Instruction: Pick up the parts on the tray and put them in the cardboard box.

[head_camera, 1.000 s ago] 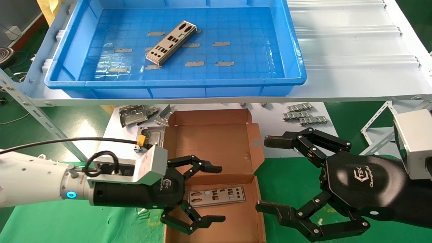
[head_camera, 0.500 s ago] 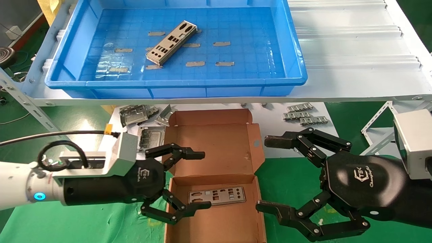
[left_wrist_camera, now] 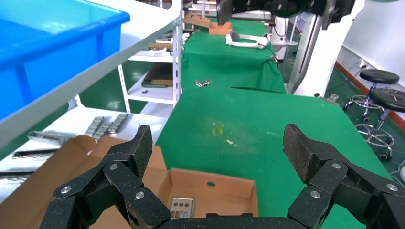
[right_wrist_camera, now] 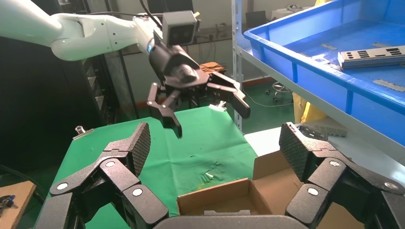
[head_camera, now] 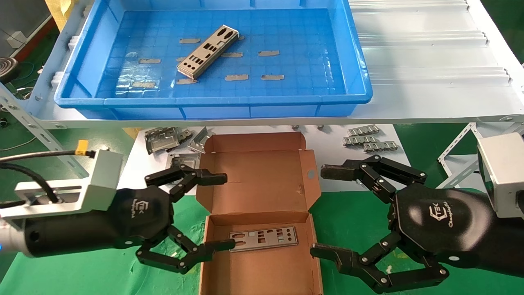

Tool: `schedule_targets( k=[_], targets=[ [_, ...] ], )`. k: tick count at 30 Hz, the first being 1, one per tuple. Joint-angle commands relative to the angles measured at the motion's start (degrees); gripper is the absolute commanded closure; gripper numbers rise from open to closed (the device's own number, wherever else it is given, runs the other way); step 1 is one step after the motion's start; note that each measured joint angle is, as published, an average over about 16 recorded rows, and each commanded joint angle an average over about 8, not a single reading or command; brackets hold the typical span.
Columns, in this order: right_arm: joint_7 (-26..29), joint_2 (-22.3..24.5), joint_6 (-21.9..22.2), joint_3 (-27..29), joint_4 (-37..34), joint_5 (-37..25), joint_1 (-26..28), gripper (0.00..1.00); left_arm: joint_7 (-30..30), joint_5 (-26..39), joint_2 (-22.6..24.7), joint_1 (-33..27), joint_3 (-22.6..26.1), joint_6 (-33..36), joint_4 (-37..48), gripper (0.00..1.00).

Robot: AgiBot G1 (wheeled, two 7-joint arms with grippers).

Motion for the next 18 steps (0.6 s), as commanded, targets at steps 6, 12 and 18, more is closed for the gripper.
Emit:
schedule_targets(
  k=[6, 12, 18],
  targets=[
    [0.0, 0.0, 0.0, 0.0, 0.0, 0.0, 0.0, 0.00, -3.4, -2.0, -3.3, 2.4, -2.9, -0.4, -5.4, 0.00],
    [0.0, 0.0, 0.0, 0.0, 0.0, 0.0, 0.0, 0.00, -6.4, -3.8, -6.2, 4.5, -5.4, -0.7, -10.1, 0.00],
    [0.0, 0.0, 0.0, 0.0, 0.0, 0.0, 0.0, 0.00, -9.4, -5.6, -9.0, 6.7, -7.8, -1.0, -14.7, 0.00]
  ],
)
